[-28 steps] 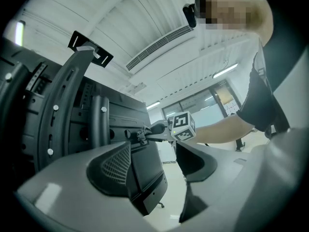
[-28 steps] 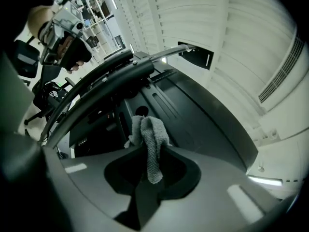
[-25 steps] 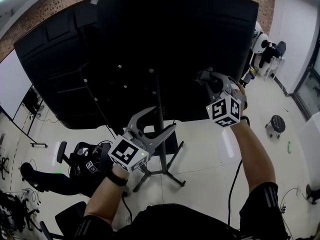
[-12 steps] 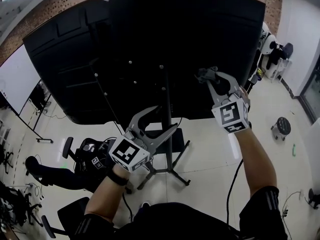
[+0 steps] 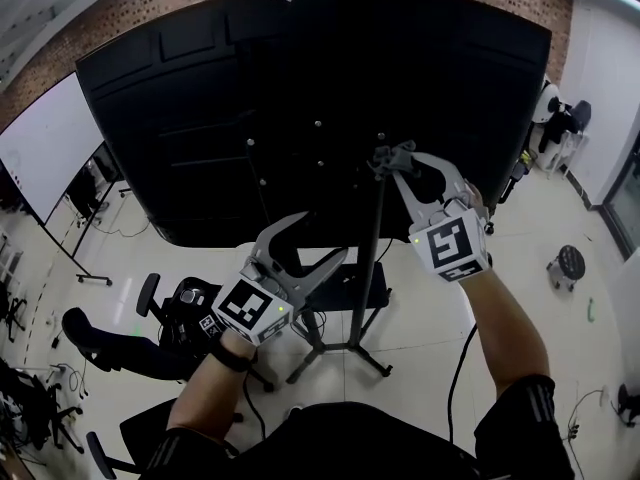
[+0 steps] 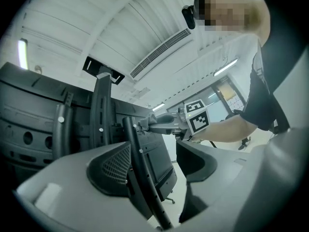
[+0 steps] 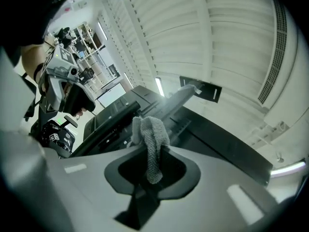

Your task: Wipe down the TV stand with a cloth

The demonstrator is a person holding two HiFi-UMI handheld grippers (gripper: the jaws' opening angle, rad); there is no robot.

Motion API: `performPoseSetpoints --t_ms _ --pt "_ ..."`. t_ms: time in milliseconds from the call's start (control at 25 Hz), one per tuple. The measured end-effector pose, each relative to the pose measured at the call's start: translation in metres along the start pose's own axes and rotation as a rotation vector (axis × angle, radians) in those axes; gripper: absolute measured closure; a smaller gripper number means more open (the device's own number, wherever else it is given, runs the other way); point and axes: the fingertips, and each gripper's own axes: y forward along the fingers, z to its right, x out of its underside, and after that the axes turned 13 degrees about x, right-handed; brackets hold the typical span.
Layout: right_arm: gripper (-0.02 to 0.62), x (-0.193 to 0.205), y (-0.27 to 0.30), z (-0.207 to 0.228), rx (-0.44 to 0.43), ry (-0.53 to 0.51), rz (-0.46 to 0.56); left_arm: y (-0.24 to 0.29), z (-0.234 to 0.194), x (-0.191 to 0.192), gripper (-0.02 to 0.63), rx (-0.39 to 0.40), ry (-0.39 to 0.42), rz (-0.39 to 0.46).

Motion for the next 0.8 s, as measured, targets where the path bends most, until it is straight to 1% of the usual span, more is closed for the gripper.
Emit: performPoseSetpoints --t_ms 200,280,360,520,600,640,680,720,800 --pt "0.535 -0.050 0.018 -0.058 -0.037 -0.030 0.021 -0.054 -0.020 -0.004 0.293 -0.025 0.010 0.007" --pt "0.535 -0.069 0.024 -0.079 -0.058 -0.025 0.033 -0.072 -0.025 -0.002 0.293 -0.032 0.011 0.013" --pt "0.535 -0.093 0.031 -0.099 -0.089 0.025 0.055 -0.088 -0.032 -0.002 0.293 -0.045 0.009 0.015" --pt "0.535 -0.132 0.052 -0.142 -0.139 0.188 0.054 -0.124 -0.050 -0.002 0.293 -0.075 0.002 0.011" --pt "0.535 -0.144 0.065 -0.163 -0.139 0.221 0.042 -0.141 -0.060 0.000 0.293 -0.090 0.001 0.008" --pt "0.535 -0.148 0.071 -0.174 -0.128 0.205 0.033 -0.150 -0.065 0.003 0.293 -0.093 0.002 0.006" --pt "0.535 -0.150 0.079 -0.183 -0.106 0.154 0.023 -0.157 -0.069 0.006 0.291 -0.094 0.003 0.002" --pt "0.534 -0.152 0.086 -0.192 -0.076 0.062 0.014 -0.165 -0.072 0.008 0.285 -0.094 0.003 -0.004" --pt "0.534 -0.155 0.104 -0.207 -0.011 -0.199 -0.001 -0.178 -0.078 0.010 0.285 -0.094 -0.001 -0.016"
